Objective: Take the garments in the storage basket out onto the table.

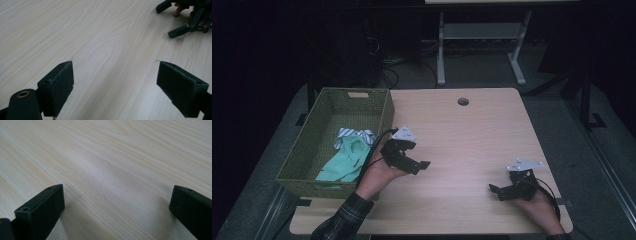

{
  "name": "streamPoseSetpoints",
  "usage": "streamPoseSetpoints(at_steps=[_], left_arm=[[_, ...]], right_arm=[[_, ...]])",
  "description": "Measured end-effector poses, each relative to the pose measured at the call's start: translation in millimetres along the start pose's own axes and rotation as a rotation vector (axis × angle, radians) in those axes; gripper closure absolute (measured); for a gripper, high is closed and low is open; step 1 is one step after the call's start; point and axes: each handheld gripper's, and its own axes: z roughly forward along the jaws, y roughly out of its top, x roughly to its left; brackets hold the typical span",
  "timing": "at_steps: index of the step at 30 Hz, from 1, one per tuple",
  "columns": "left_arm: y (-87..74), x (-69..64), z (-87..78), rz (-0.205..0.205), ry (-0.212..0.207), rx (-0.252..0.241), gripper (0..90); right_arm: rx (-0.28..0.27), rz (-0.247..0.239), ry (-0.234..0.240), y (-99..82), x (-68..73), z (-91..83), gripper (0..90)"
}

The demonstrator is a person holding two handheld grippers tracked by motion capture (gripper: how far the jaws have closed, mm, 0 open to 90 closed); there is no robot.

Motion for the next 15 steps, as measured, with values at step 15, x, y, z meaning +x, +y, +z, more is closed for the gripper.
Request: streamPoseSetpoints(at_steps=[15], left_arm=[[5.5, 11.7, -10.6, -0.015, -0.005, -0.004, 13.7]], right_arm=[[0.0, 0.0, 0.0, 0.0, 0.0, 0.0, 0.0]])
